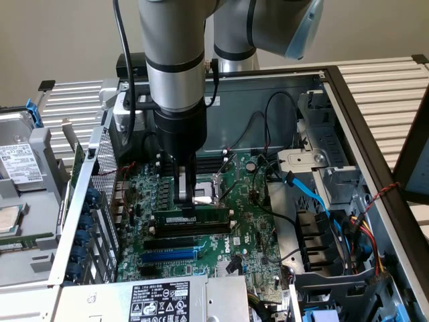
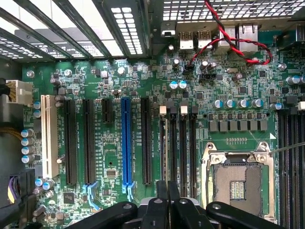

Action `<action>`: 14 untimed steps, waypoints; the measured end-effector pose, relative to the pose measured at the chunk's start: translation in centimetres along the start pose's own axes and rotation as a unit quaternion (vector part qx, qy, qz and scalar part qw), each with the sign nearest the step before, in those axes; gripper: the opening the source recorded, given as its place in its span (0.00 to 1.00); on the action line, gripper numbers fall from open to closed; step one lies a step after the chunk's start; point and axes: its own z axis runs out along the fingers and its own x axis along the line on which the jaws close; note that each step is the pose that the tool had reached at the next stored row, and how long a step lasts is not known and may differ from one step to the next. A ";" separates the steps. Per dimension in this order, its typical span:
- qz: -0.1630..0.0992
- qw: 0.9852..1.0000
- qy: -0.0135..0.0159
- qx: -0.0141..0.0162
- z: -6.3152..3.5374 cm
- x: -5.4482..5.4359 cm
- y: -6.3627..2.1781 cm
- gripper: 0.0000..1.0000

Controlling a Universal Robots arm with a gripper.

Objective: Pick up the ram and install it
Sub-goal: 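Insert the ram into the slot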

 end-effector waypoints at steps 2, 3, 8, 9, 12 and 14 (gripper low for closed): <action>0.000 1.000 0.000 0.000 0.00 0.0 0.00 0.12; 0.000 1.000 0.000 0.000 0.01 0.0 0.00 0.12; 0.000 1.000 0.000 0.000 0.23 0.0 0.00 0.12; 0.000 1.000 0.000 0.000 0.24 0.0 0.00 0.12; 0.000 1.000 0.000 0.000 0.25 0.0 0.00 0.12; 0.000 1.000 0.000 0.000 0.25 0.0 0.00 0.12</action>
